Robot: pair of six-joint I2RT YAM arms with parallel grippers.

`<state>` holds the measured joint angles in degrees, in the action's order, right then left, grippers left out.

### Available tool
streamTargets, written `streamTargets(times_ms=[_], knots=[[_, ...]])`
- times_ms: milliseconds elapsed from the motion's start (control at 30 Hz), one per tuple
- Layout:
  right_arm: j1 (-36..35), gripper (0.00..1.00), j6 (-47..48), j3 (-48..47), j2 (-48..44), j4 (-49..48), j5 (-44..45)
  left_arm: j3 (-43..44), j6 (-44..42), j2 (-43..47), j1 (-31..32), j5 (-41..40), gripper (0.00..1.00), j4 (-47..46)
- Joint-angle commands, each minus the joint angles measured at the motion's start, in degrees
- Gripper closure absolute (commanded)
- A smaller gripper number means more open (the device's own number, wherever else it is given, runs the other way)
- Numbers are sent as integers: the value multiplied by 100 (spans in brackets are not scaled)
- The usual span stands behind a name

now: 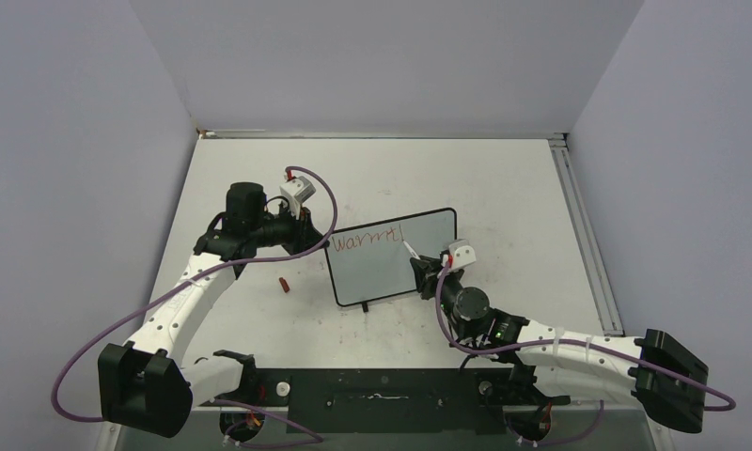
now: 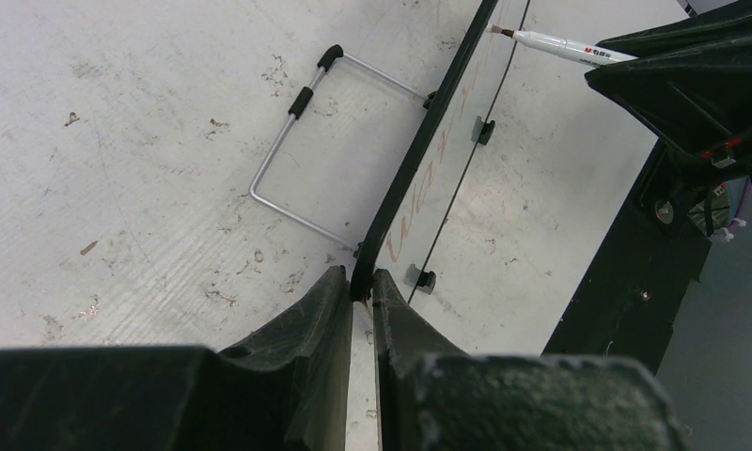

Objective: Write a sentence on the whiteboard

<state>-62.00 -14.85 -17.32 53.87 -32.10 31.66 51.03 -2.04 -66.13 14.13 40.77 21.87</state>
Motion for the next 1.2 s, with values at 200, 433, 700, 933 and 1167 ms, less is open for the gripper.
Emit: streamTargets(times_ms=[200, 433, 700, 933, 1167], knots=[[-7, 95, 270, -189, 24, -506, 132, -14, -128, -30, -34, -175, 100, 217], [-1, 95, 463, -303, 193, -660, 183, -14, -131, -26, -35, -161, 100, 220], [12, 95, 466, -332, 203, -659, 328, -14, -138, -24, -40, -166, 100, 229], [45, 95, 418, -312, 152, -534, 427, -15, -134, -30, -33, -162, 100, 230], [39, 95, 272, -207, 85, -367, 441, -18, -135, -15, -37, -164, 100, 221]])
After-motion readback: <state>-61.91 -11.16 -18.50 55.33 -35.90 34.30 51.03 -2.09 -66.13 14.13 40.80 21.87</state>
